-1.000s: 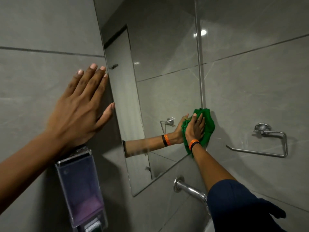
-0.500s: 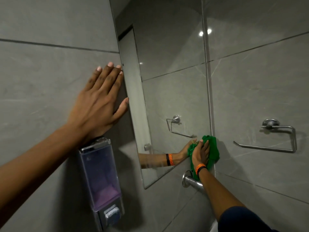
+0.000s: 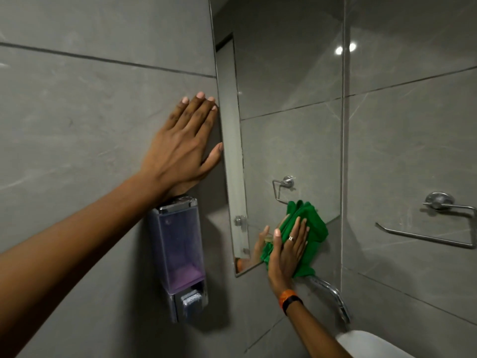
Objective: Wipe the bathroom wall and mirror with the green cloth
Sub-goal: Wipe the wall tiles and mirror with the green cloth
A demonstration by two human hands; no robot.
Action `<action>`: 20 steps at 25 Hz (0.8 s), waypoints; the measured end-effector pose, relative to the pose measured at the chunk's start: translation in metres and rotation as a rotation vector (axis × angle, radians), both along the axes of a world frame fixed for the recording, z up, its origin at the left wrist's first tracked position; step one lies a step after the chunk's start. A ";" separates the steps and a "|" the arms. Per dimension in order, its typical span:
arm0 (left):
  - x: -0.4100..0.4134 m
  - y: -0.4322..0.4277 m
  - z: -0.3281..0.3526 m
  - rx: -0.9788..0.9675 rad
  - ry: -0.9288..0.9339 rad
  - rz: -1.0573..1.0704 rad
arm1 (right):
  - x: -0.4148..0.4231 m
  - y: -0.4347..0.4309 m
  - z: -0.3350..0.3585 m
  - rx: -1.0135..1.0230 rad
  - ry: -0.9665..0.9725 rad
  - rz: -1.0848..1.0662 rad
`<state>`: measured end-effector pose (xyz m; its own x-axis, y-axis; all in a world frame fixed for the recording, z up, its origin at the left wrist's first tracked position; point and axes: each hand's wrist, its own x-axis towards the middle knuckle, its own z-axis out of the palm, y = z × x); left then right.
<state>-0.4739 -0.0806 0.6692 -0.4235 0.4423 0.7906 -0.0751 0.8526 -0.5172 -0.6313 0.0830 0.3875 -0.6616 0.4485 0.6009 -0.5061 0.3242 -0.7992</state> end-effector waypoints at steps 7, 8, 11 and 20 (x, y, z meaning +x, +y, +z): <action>0.006 -0.002 -0.001 0.022 0.008 0.038 | 0.063 -0.057 0.013 0.200 0.110 -0.073; 0.007 -0.002 -0.002 0.032 0.004 0.042 | 0.068 -0.064 0.018 0.204 0.110 -0.088; 0.009 -0.003 -0.002 0.056 -0.002 0.057 | 0.079 -0.075 0.041 0.143 0.086 -0.089; 0.013 -0.006 -0.002 0.106 0.114 0.033 | 0.088 -0.085 0.192 0.108 0.136 -0.121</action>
